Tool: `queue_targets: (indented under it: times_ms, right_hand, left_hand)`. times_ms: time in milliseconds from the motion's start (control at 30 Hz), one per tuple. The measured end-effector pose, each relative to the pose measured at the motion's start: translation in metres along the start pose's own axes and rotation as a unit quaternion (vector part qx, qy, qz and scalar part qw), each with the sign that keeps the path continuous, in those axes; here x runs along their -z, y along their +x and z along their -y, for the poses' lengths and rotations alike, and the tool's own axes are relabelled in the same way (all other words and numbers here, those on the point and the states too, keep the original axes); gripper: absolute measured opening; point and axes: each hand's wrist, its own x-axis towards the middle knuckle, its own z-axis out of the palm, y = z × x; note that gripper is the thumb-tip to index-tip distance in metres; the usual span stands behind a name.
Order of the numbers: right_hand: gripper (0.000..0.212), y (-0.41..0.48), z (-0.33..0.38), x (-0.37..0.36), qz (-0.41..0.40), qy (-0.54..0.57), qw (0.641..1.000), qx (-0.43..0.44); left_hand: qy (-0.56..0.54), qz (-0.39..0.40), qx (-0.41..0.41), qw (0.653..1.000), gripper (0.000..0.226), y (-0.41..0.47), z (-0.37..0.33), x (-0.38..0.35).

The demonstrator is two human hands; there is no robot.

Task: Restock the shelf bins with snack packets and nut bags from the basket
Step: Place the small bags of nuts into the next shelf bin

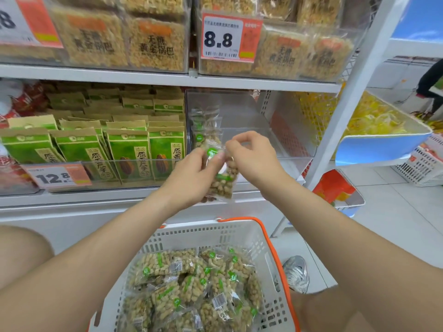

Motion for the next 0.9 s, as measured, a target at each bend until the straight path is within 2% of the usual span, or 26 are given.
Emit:
queue_targets:
  times_ms: [100,167,267,333,400,500,600,667,767,833,900]
  right_hand:
    - [0.046,0.000,0.003,-0.002,0.018,0.078,0.996,-0.038]
    - [0.045,0.000,0.004,-0.003,0.041,0.118,0.992,-0.034]
    - [0.033,-0.001,0.007,0.000,0.064,0.076,0.995,0.033]
    - [0.036,0.002,0.009,0.005,0.086,0.032,0.993,0.070]
    - [0.030,0.010,0.010,0.011,0.080,0.022,0.990,0.112]
    - [0.027,0.028,0.013,0.019,-0.002,-0.007,0.976,0.218]
    - [0.024,0.042,0.015,0.019,-0.045,-0.023,0.962,0.268]
    - [0.022,0.049,0.013,0.014,-0.052,-0.063,0.960,0.267]
    - [0.019,0.059,0.006,0.004,-0.019,-0.133,0.965,0.224]
    - [0.020,0.066,0.000,-0.002,0.013,-0.163,0.971,0.173]
    - [0.027,0.074,-0.005,-0.008,0.052,-0.175,0.975,0.126]
  left_hand:
    - [-0.109,-0.047,0.039,0.992,0.040,0.003,-0.002,-0.005]
    - [-0.118,-0.081,0.039,0.989,0.042,0.005,-0.002,-0.007]
    - [-0.110,-0.132,-0.009,0.985,0.038,0.008,-0.001,-0.003]
    - [-0.082,-0.156,-0.046,0.983,0.038,0.011,0.001,0.003]
    - [-0.035,-0.171,-0.075,0.982,0.037,0.014,0.000,0.008]
    - [0.071,-0.191,-0.092,0.975,0.035,0.018,0.000,0.013]
    - [0.159,-0.153,-0.099,0.970,0.034,0.022,0.010,0.015]
    - [0.259,-0.113,-0.101,0.954,0.036,0.021,0.012,0.015]
    - [0.390,-0.073,-0.103,0.912,0.030,0.017,0.012,0.012]
    - [0.432,-0.065,-0.112,0.893,0.026,0.016,0.013,0.011]
    - [0.445,-0.075,-0.118,0.885,0.031,0.018,0.015,0.012]
